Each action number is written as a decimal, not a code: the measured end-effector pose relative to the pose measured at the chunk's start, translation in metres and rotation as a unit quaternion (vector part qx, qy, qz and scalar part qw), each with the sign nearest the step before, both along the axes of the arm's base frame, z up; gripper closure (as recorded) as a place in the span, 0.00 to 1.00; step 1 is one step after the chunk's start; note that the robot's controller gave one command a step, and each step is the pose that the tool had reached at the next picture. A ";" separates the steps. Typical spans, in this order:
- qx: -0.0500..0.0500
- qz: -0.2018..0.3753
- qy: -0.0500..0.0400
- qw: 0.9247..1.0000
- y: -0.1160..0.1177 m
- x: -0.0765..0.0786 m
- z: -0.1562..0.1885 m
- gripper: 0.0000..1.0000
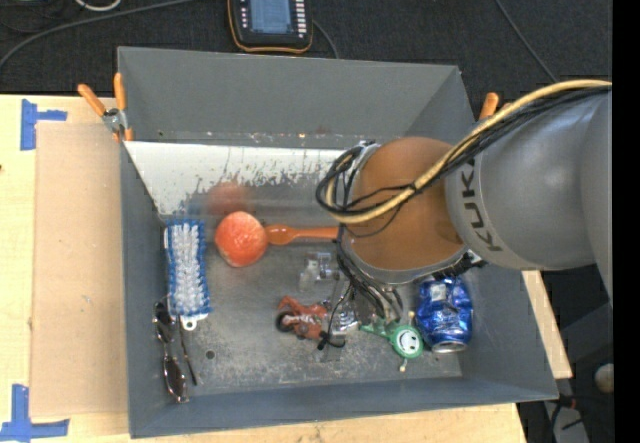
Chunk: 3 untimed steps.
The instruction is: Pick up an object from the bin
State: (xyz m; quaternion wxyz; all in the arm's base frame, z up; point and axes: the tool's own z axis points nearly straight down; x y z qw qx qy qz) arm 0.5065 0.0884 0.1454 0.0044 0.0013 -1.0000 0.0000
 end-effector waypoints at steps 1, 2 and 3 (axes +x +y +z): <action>0.000 -0.002 -0.003 1.000 -0.001 0.002 0.003 0.00; 0.000 -0.033 -0.001 0.999 -0.036 0.018 -0.025 0.00; 0.001 -0.098 -0.003 0.995 -0.039 0.017 0.004 0.00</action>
Offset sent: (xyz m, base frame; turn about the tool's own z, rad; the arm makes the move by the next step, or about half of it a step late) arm 0.0188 -0.0362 -0.0240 0.0628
